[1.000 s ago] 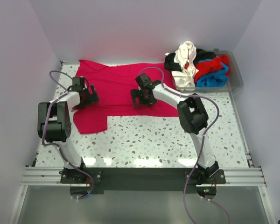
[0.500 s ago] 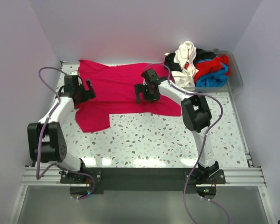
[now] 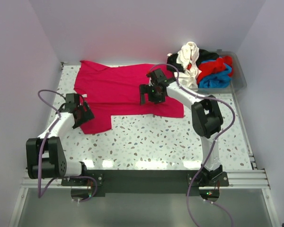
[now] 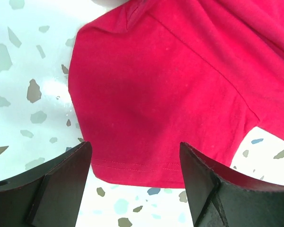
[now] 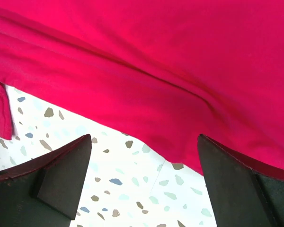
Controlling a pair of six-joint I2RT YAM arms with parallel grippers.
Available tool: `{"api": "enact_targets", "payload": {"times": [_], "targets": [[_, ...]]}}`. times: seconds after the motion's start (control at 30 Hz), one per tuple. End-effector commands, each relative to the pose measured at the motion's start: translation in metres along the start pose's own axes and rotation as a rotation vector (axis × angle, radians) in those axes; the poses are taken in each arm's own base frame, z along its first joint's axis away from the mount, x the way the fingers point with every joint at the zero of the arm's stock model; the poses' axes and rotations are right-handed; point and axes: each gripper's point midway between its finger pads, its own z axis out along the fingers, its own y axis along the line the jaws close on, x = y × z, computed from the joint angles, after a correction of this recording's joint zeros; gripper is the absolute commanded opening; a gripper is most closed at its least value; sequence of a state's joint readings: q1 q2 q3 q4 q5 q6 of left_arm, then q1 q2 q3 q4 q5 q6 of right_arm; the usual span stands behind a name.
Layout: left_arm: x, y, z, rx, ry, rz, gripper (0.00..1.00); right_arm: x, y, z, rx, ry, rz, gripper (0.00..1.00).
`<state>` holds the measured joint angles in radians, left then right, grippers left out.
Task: Fold and stack the t-shirts
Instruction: Flatten the tshirt out
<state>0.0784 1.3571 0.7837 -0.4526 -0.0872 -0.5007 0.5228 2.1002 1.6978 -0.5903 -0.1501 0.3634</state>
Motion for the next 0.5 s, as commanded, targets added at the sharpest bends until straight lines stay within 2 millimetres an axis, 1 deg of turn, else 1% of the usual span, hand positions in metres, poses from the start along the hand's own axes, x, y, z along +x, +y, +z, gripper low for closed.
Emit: {"api": "enact_targets", "payload": {"times": [0.0,0.13,0.23,0.3,0.33,0.47], "targets": [[0.004,0.005,0.003,-0.026,0.004,-0.051,0.79,-0.012,0.013,-0.023,-0.048,-0.046,0.008,0.96],[0.017,0.01,0.01,-0.054,0.043,-0.078,0.79,-0.012,0.012,-0.03,-0.034,-0.047,0.003,0.96],[0.026,0.019,0.009,-0.086,0.047,-0.094,0.79,-0.009,0.011,-0.034,-0.031,-0.041,0.007,0.96],[0.024,0.025,0.006,-0.106,0.017,-0.103,0.79,-0.007,0.01,-0.035,-0.027,-0.036,0.011,0.96],[0.028,0.028,0.006,-0.115,0.02,-0.107,0.79,-0.006,0.009,-0.035,-0.024,-0.035,0.013,0.96],[0.032,0.026,0.01,-0.097,0.021,-0.118,0.8,-0.002,0.007,-0.035,-0.016,-0.024,0.017,0.96]]}}
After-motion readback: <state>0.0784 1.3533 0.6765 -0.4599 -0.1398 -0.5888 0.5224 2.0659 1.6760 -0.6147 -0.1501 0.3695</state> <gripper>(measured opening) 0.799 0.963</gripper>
